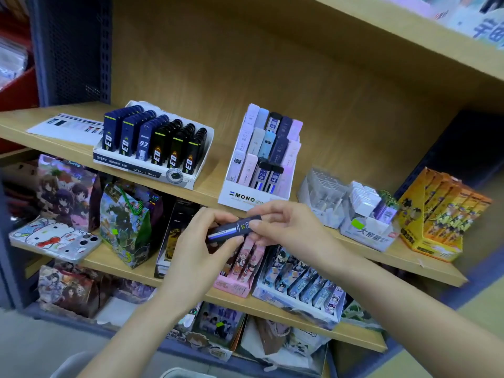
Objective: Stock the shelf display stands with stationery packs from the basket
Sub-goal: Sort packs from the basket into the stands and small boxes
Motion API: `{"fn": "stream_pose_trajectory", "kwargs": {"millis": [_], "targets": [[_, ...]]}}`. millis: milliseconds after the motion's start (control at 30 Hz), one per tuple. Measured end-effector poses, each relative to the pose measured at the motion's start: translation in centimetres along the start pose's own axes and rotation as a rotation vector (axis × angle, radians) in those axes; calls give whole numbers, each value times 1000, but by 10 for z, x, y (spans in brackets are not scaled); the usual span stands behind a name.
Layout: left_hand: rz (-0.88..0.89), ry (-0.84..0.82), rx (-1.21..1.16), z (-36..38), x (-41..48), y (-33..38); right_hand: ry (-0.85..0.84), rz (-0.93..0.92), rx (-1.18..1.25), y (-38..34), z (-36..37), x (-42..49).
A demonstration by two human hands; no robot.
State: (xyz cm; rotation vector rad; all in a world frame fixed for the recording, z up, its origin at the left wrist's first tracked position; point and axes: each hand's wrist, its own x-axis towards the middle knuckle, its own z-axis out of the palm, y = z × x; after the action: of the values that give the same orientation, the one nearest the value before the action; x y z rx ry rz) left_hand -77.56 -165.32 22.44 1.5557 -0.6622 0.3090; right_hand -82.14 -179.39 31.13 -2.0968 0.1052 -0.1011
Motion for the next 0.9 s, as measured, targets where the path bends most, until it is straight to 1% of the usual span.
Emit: {"fn": "stream_pose_trajectory", "kwargs": {"millis": [67, 133, 200, 333, 400, 500, 600, 767, 900], "targets": [[81, -34, 69, 4, 0, 3, 27, -5, 0, 0, -9, -6], [159, -61, 165, 7, 6, 6, 116, -46, 6, -4, -21, -9], [174, -79, 266, 10, 19, 9, 274, -131, -30, -12, -38, -6], [206, -121, 544, 14, 53, 12, 615, -334, -238, -24, -72, 17], [240, -151, 674, 18, 65, 8, 693, -380, -317, -27, -81, 32], [276, -199, 820, 22, 70, -4, 647, -422, -376, -30, -85, 52], [304, -178, 893, 21, 68, -9, 585, -445, -431, -33, -83, 61], [315, -195, 899, 19, 68, -12, 606, -522, -419, -32, -83, 59], [313, -202, 884, 19, 68, -12, 532, -572, -469, -24, -72, 60]]}}
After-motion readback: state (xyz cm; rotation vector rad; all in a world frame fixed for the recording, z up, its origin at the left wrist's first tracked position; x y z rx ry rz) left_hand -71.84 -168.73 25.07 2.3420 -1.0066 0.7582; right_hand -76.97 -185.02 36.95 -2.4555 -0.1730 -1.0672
